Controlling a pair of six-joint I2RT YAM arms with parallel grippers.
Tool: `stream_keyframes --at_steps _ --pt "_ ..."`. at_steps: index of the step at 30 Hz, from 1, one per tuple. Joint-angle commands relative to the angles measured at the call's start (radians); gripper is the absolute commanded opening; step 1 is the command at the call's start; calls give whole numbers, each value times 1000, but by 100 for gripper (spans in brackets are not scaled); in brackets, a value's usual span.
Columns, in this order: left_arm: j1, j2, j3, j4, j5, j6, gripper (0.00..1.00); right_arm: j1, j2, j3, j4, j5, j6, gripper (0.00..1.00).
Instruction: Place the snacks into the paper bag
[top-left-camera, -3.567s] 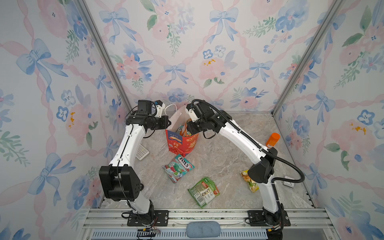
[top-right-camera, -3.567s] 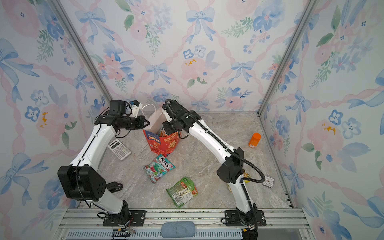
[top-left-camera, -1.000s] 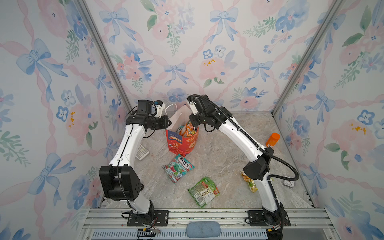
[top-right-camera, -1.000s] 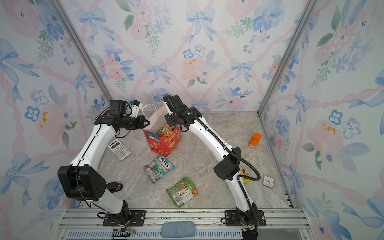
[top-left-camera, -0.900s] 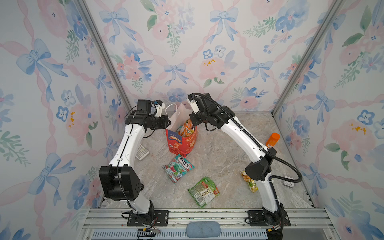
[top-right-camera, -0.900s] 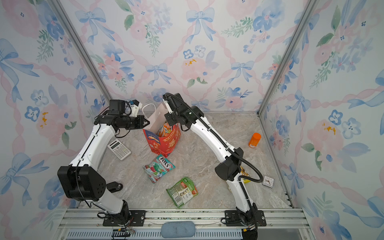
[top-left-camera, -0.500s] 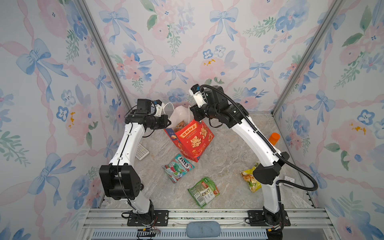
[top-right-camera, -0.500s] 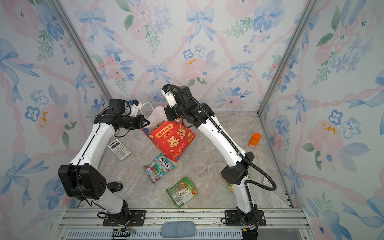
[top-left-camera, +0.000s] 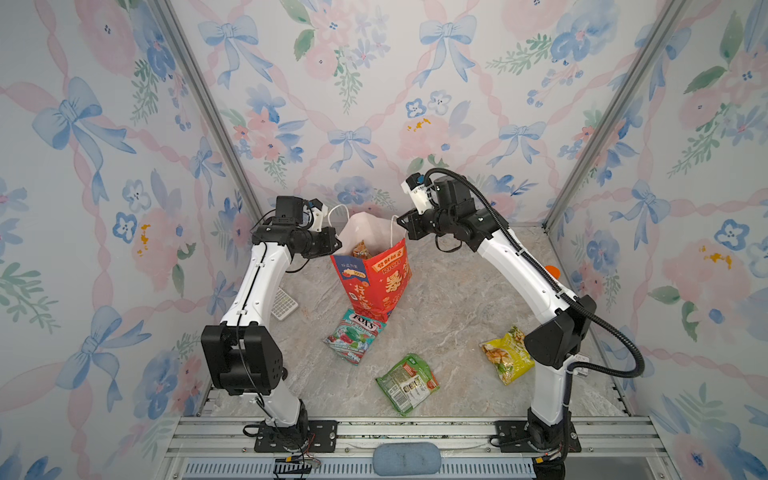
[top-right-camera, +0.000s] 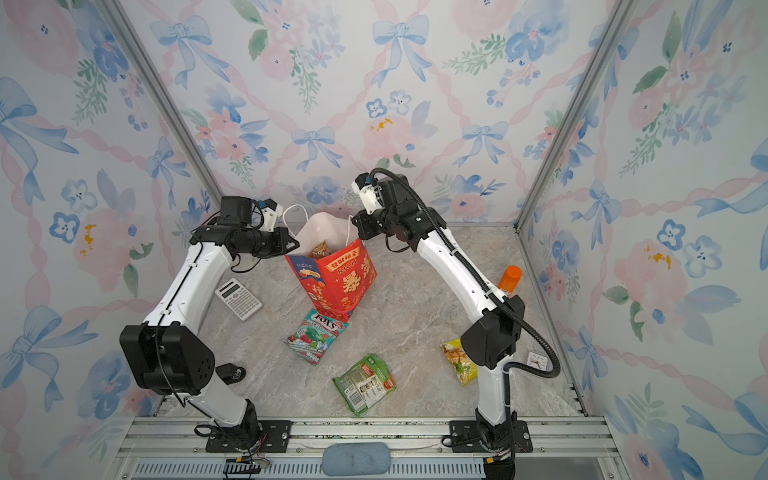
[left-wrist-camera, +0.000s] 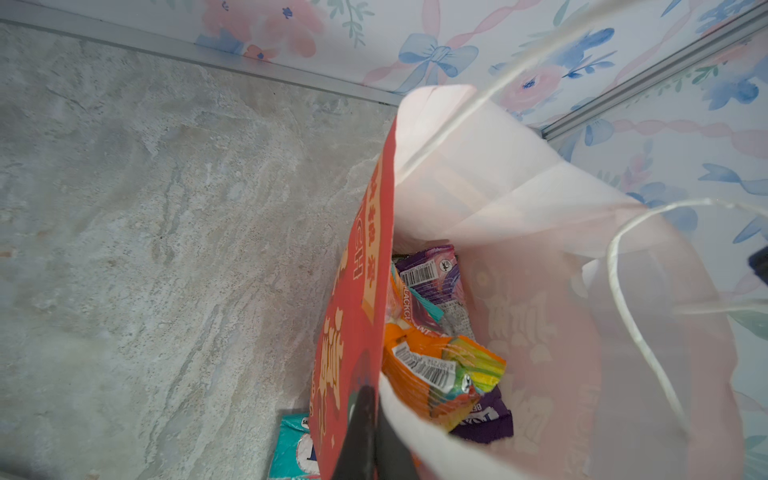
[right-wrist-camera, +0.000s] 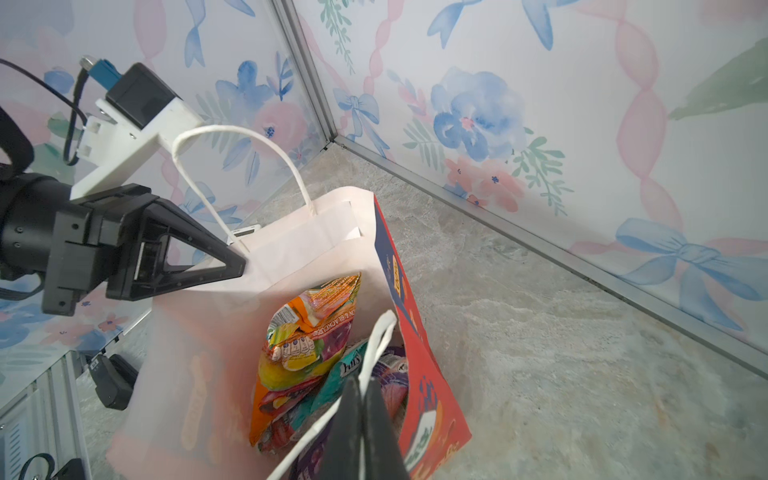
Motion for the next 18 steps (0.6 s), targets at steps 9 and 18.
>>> stream_keyframes --at_steps 9,18 --pt "-31 61 76 69 -8 -50 0 -75 -225 -274 362 -315 19 13" --pt "-44 98 96 69 -3 -61 0 -78 -300 -411 350 -386 -19 25"
